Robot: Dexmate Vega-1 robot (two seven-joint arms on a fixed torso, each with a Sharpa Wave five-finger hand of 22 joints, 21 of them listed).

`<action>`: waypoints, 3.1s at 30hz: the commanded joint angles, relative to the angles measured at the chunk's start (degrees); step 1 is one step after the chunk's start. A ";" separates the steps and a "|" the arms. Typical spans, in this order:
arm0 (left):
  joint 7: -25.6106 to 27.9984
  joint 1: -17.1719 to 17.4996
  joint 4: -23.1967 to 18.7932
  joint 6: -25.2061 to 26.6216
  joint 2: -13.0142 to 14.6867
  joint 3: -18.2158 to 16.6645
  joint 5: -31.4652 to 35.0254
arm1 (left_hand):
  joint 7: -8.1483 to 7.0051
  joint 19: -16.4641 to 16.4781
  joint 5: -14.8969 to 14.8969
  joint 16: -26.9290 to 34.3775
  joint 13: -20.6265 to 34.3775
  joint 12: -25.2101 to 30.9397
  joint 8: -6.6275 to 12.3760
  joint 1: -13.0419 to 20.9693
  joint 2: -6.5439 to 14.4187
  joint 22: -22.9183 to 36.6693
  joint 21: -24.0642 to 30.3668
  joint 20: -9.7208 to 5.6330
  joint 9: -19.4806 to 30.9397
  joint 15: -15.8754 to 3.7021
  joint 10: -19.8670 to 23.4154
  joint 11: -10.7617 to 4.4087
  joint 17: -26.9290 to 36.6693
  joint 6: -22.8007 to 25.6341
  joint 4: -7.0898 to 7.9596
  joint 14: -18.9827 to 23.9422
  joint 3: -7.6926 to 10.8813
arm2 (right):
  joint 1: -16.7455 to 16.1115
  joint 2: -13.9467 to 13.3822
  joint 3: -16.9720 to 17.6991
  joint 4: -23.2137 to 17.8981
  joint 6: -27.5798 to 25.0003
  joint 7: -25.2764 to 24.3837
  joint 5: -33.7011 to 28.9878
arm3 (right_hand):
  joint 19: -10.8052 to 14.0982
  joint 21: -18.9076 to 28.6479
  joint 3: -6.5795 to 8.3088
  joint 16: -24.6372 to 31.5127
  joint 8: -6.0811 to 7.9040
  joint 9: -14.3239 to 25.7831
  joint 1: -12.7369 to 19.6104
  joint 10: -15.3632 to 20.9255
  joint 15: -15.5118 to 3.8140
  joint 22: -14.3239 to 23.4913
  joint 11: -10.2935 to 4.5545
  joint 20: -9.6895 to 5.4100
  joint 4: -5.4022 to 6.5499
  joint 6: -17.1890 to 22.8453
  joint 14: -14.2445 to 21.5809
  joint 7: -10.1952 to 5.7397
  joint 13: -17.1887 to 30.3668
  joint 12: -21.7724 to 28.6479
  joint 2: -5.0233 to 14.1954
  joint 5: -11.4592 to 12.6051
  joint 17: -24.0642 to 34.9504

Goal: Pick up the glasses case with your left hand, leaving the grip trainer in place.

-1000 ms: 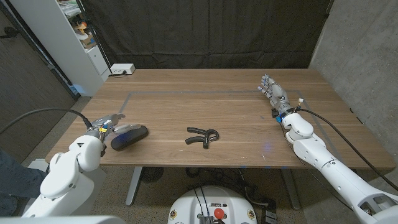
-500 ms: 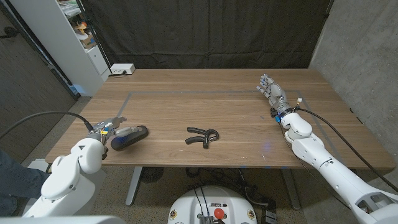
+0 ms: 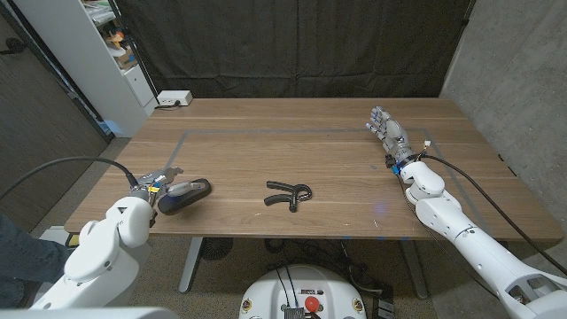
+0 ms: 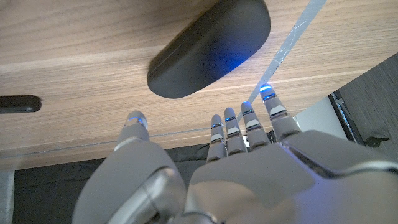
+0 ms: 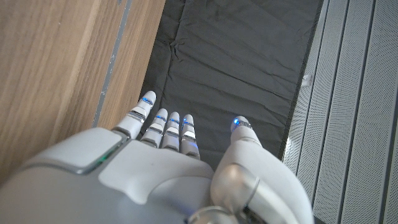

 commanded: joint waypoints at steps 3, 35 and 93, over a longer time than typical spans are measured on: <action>0.19 -0.38 -0.18 4.15 3.69 3.20 1.90 | -0.43 0.17 0.32 -0.29 0.22 0.03 -0.05 0.86 -0.16 0.00 -0.24 0.25 0.20 0.23 0.06 -0.09 0.14 0.36 0.02 0.10 -0.17 | 0.40 0.50 -0.15 0.91 0.24 0.59 0.20 | 0.42 0.02 -0.25 -0.08 0.25 0.20 -0.03 0.54 -0.22 0.28 0.06 -0.14 0.07 0.30 0.46 -0.20 0.18 0.30 0.55 0.04 0.21; 3.67 -5.57 3.72 6.96 6.62 8.95 -7.07 | -0.40 0.01 0.49 -0.37 0.26 0.00 0.03 1.25 -0.20 -0.04 -0.71 0.26 0.21 0.21 0.32 -0.05 0.15 0.76 -0.06 0.22 -0.54 | 2.12 0.35 -0.29 3.84 0.10 1.38 -0.45 | 0.41 0.00 -0.32 -0.11 0.25 0.20 0.02 0.60 -0.28 0.28 -0.09 -0.16 0.00 0.28 0.61 -0.31 0.18 0.32 0.58 0.05 0.22; 17.05 -16.53 2.56 19.80 15.09 27.09 -15.29 | -0.56 27.35 -3.50 11.51 4.42 6.69 4.50 35.78 10.24 1.58 10.99 -4.46 1.40 -8.82 18.09 -5.88 7.08 19.03 -3.21 22.09 5.97 | 3.50 1.56 1.05 8.05 2.66 4.44 1.42 | 0.55 0.03 -0.45 -0.13 0.21 0.21 -0.15 0.55 -0.35 0.28 -0.10 -0.04 0.02 0.10 0.95 -0.44 0.18 0.28 0.49 0.09 0.26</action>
